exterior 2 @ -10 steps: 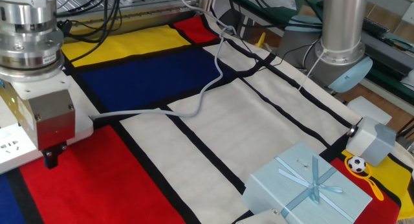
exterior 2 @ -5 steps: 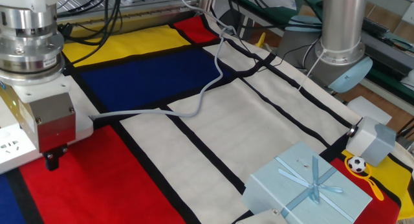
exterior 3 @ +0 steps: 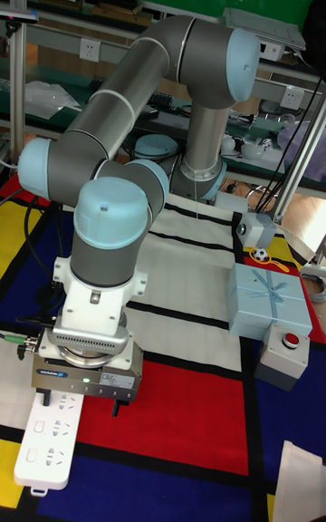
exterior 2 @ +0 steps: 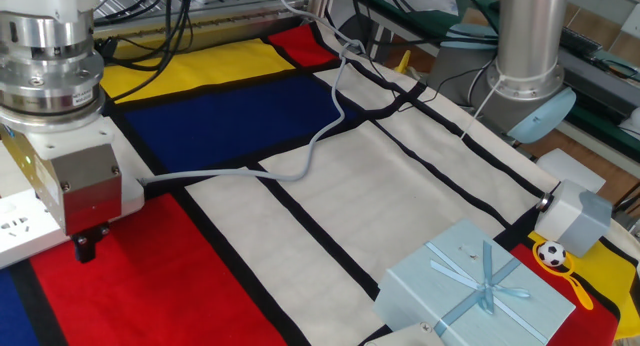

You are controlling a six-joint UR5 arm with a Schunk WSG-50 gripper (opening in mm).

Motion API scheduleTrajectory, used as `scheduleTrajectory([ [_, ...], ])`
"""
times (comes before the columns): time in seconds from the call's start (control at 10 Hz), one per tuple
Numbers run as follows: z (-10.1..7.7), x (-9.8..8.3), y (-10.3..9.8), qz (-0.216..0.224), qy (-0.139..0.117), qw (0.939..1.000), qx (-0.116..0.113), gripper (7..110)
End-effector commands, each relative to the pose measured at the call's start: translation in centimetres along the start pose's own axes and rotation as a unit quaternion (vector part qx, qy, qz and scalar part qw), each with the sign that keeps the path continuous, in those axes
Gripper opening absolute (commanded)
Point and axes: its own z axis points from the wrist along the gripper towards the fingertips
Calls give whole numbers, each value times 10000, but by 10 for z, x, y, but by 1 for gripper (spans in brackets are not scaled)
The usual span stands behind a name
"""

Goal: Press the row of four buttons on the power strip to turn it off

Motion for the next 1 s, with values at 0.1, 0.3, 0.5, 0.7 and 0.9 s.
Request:
scheduleTrajectory([
  [0.1,2,0,-1,42,-21,10000,-46,22],
  [0.3,3,0,-2,34,-29,10000,-46,22],
  [0.5,2,1,0,43,-21,10000,-61,22],
  [0.7,-1,4,3,73,10,10000,-60,22],
  [0.9,-1,4,0,42,9,10000,-45,22],
])
